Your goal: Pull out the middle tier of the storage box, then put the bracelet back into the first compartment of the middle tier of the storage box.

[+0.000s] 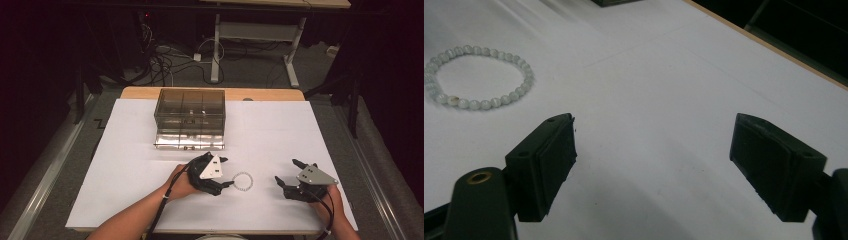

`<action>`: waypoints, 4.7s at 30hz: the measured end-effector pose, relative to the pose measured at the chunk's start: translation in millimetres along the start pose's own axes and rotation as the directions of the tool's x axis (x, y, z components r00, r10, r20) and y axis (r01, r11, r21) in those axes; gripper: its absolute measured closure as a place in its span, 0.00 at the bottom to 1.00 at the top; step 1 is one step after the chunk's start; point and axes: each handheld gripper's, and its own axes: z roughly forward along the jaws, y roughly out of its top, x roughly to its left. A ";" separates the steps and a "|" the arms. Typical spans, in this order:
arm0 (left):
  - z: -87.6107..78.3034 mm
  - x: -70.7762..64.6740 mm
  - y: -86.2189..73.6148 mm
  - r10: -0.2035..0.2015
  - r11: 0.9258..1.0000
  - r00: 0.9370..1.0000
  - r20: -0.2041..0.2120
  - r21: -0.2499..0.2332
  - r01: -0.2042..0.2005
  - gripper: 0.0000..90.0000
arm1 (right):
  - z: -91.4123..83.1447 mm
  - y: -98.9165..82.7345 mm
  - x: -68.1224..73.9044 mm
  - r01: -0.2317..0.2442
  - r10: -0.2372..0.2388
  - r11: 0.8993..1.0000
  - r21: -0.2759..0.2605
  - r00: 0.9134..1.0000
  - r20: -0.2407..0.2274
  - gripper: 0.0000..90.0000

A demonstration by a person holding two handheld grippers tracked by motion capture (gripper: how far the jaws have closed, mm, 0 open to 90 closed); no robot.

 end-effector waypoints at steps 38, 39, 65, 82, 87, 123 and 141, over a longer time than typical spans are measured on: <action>42.8 -5.5 6.4 -0.045 0.993 0.972 0.231 0.117 0.019 0.92 | -5.4 -2.7 3.9 0.047 -0.048 0.999 -0.010 0.999 -0.026 0.22; 41.7 -6.1 6.9 -0.041 0.994 0.973 0.228 0.104 0.017 0.92 | -5.7 -2.7 3.7 0.047 -0.048 0.999 -0.012 0.999 -0.026 0.22; -20.8 8.7 12.5 -0.016 0.994 0.997 0.069 -0.111 0.023 0.92 | -10.3 -1.9 -0.4 0.048 -0.048 0.998 -0.033 0.999 -0.011 0.22; -32.7 17.4 9.9 -0.014 0.995 1.000 0.009 -0.103 0.015 0.92 | -10.0 -2.1 0.9 0.055 -0.056 0.998 -0.033 0.998 -0.018 0.22; -35.2 19.2 9.5 -0.015 0.995 1.000 -0.003 -0.102 0.015 0.92 | -9.8 -2.1 1.1 0.055 -0.056 0.998 -0.030 0.998 -0.017 0.22; -57.5 37.3 2.3 -0.042 0.993 0.994 -0.100 -0.114 0.031 0.92 | -8.5 -2.2 2.2 0.062 -0.062 0.998 -0.026 0.998 -0.019 0.22; -76.4 52.9 -3.2 -0.078 0.988 0.981 -0.178 -0.145 0.052 0.92 | -7.7 -2.1 3.3 0.063 -0.064 0.998 -0.024 0.998 -0.023 0.22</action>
